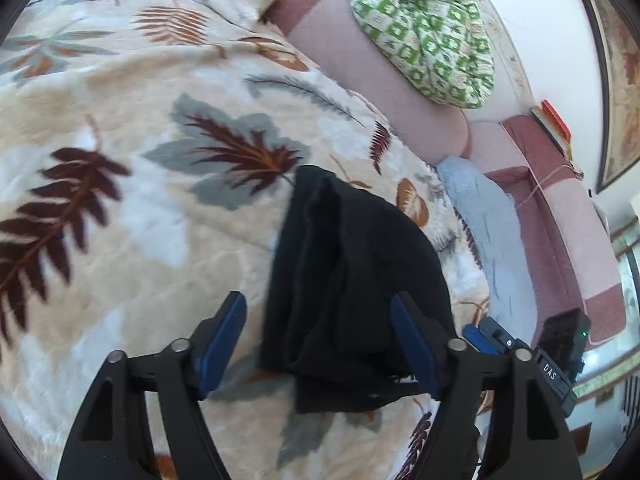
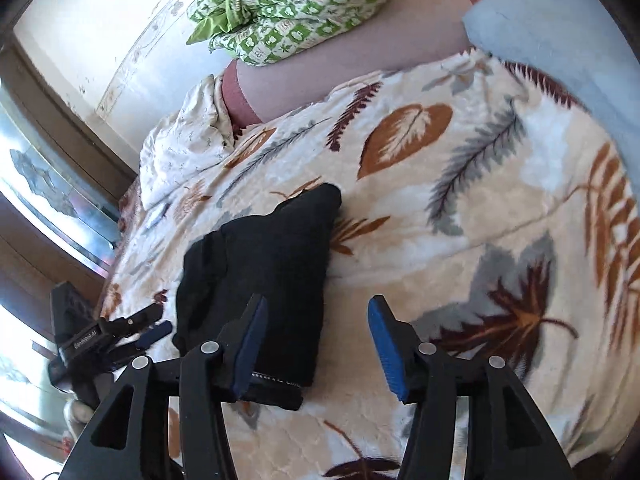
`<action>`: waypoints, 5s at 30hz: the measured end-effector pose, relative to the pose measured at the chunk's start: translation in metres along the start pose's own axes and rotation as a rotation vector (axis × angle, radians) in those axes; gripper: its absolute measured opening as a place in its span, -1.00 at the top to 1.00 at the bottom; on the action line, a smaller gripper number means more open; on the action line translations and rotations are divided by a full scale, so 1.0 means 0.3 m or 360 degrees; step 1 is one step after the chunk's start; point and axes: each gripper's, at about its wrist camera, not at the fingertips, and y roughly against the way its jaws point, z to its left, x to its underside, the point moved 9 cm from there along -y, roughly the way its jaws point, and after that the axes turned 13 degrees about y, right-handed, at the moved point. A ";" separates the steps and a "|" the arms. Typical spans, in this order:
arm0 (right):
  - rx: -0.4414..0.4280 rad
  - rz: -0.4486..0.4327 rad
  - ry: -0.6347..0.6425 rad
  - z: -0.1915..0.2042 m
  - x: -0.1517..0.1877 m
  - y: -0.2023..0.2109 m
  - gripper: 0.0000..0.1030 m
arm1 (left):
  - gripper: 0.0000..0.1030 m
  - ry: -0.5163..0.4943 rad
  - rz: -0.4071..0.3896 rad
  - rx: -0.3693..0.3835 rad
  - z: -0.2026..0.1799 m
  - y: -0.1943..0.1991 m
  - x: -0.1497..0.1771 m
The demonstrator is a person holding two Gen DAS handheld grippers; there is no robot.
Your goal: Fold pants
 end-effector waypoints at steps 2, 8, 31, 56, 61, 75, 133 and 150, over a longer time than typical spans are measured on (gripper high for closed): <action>-0.0051 0.0006 -0.0029 0.006 -0.018 -0.044 -0.42 | -0.48 -0.0013 0.0050 0.0054 -0.027 -0.040 -0.016; -0.0061 0.0146 -0.0046 0.013 -0.025 -0.218 -0.46 | -0.50 -0.0062 0.0154 -0.0059 -0.017 -0.168 -0.037; 0.0029 0.0137 -0.0185 -0.195 -0.171 -0.350 -0.30 | -0.39 -0.0107 0.0217 -0.0114 -0.116 -0.307 -0.099; 0.0497 -0.0082 0.0095 -0.032 0.115 0.020 -0.31 | -0.45 -0.0375 -0.0347 -0.0525 -0.126 0.033 0.075; 0.0608 -0.0015 0.0019 -0.056 0.165 0.034 -0.31 | -0.46 -0.0443 -0.0295 -0.0729 -0.072 0.010 0.175; 0.0690 0.0042 0.0170 0.047 0.242 0.060 -0.41 | -0.57 -0.0628 -0.0376 -0.0793 -0.139 0.078 0.284; 0.0710 -0.0029 0.0246 0.033 0.362 0.020 -0.44 | -0.59 -0.0474 -0.0245 -0.0300 -0.358 0.004 -0.128; 0.0661 -0.0072 0.0201 -0.002 0.373 0.033 -0.49 | -0.60 -0.0368 -0.0066 -0.0884 -0.166 -0.369 -0.294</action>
